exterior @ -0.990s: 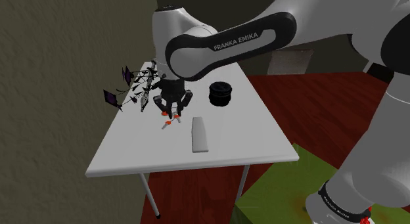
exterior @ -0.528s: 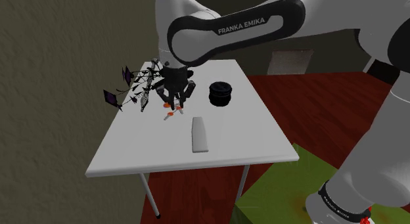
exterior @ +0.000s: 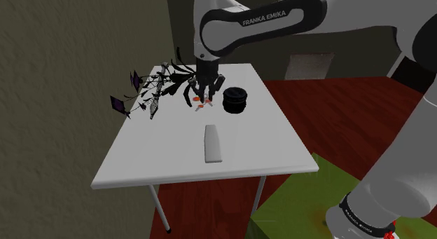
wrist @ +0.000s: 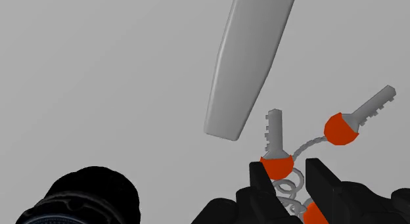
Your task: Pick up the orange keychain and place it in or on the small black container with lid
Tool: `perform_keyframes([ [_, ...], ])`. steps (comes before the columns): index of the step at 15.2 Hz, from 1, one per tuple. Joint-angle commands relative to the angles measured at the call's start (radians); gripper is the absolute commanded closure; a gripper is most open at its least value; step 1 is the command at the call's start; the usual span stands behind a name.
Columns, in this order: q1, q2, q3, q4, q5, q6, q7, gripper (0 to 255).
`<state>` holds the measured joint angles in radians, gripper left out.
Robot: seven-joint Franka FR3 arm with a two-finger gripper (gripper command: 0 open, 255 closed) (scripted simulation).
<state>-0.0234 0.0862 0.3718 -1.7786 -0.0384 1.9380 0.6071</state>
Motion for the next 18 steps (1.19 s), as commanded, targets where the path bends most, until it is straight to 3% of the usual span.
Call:
perform_keyframes([
  [1,-0.027,-0.013,-0.020,-0.015,0.011,0.003,-0.051,255],
  [10,-0.136,0.011,-0.112,0.026,0.028,-0.013,-0.258,255],
  [18,-0.228,0.097,-0.183,0.147,0.032,-0.052,-0.425,255],
])
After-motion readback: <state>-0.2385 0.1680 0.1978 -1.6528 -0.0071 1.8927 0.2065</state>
